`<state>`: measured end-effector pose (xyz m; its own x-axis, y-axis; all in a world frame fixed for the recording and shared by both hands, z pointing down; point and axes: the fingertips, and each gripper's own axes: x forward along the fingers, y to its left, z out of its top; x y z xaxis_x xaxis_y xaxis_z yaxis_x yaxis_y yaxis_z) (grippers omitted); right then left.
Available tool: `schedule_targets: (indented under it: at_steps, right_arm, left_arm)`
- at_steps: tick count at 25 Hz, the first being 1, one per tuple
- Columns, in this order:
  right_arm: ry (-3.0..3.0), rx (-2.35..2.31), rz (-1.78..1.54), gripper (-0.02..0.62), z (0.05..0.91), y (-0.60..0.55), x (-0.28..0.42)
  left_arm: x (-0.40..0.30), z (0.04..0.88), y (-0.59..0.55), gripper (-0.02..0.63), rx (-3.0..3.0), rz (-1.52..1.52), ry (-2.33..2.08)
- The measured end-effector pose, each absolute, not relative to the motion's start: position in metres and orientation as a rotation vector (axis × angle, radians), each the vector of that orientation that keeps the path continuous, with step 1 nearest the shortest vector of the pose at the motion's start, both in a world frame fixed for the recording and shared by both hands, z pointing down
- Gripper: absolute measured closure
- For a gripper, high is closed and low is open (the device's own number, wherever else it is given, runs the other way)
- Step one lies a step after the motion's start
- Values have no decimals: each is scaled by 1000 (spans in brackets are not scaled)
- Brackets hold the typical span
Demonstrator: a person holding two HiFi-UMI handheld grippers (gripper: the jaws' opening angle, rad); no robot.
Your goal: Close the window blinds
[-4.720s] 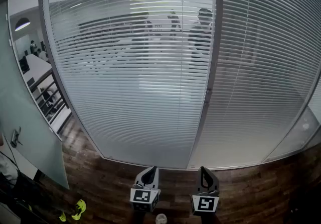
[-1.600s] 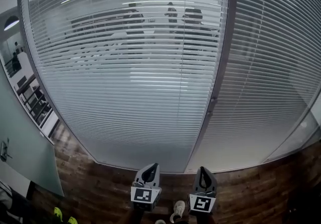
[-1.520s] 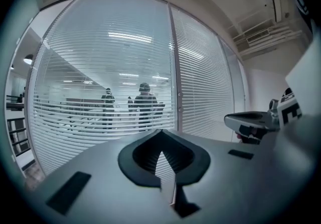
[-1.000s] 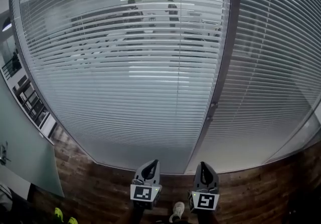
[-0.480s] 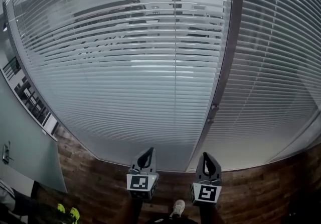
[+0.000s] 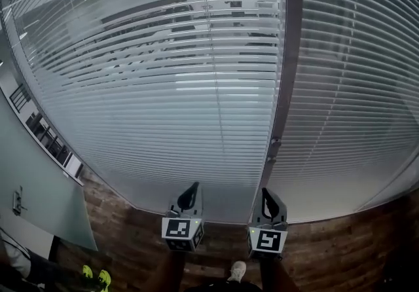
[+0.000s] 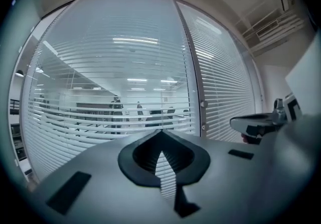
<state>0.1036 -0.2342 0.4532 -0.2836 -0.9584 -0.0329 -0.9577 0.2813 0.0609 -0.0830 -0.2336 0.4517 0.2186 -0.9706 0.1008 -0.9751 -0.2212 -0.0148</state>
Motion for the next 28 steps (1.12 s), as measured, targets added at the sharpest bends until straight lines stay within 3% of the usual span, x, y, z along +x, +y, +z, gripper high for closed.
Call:
schedule_targets:
  at_steps: [19, 28]
  right_arm:
    - [-2465, 1925, -172, 592, 438, -294, 125]
    - [-2390, 1970, -195, 532, 430, -319, 130]
  left_arm:
    - [-58, 450, -282, 606, 2497, 142, -1884]
    - [-70, 463, -297, 606, 2504, 137, -1843]
